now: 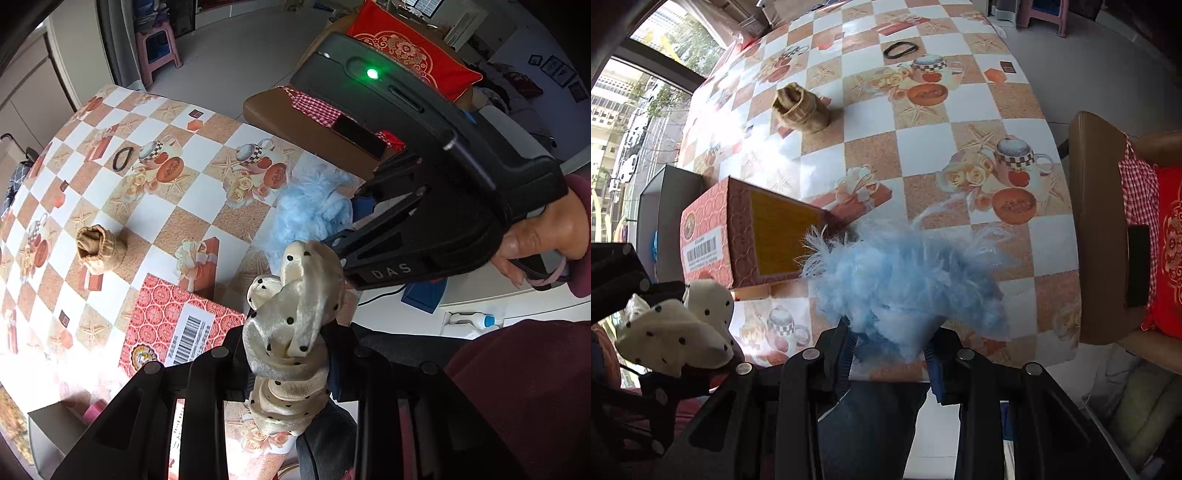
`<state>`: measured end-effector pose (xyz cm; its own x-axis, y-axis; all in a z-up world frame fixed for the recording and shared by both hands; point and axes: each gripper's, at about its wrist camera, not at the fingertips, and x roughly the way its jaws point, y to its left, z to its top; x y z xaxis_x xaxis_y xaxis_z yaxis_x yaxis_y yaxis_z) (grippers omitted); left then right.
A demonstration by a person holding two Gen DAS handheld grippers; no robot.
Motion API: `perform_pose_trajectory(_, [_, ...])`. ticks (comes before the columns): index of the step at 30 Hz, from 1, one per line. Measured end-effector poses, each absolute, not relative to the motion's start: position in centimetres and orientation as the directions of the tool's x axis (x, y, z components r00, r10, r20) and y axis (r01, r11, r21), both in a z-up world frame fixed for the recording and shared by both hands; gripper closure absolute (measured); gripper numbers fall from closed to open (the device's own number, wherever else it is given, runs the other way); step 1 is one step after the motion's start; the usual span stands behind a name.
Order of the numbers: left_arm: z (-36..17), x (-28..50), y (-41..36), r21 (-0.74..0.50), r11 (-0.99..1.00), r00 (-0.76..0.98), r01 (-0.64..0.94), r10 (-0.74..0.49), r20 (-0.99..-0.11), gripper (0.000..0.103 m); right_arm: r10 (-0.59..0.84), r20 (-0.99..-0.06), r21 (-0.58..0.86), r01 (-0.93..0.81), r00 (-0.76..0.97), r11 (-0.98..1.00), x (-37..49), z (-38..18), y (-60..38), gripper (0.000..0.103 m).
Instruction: Organize soft objects
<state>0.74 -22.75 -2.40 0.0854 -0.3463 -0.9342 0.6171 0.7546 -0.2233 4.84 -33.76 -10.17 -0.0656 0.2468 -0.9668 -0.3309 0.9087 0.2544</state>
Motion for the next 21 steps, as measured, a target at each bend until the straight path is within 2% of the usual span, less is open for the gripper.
perform_pose_trajectory(11, [-1.8, -1.2, -16.6, -0.234, 0.839, 0.148, 0.491, -0.345, -0.927, 0.071, 0.263, -0.953, 0.302, -0.509, -0.149, 0.806, 0.1, -9.3, -28.7, 0.068])
perform_pose_trajectory(21, [-2.7, -1.8, -7.7, -0.267, 0.951, 0.241, 0.157, -0.299, -0.923, 0.071, 0.267, -0.940, 0.339, -0.658, -0.211, 0.673, -2.6, -7.9, -23.4, 0.068])
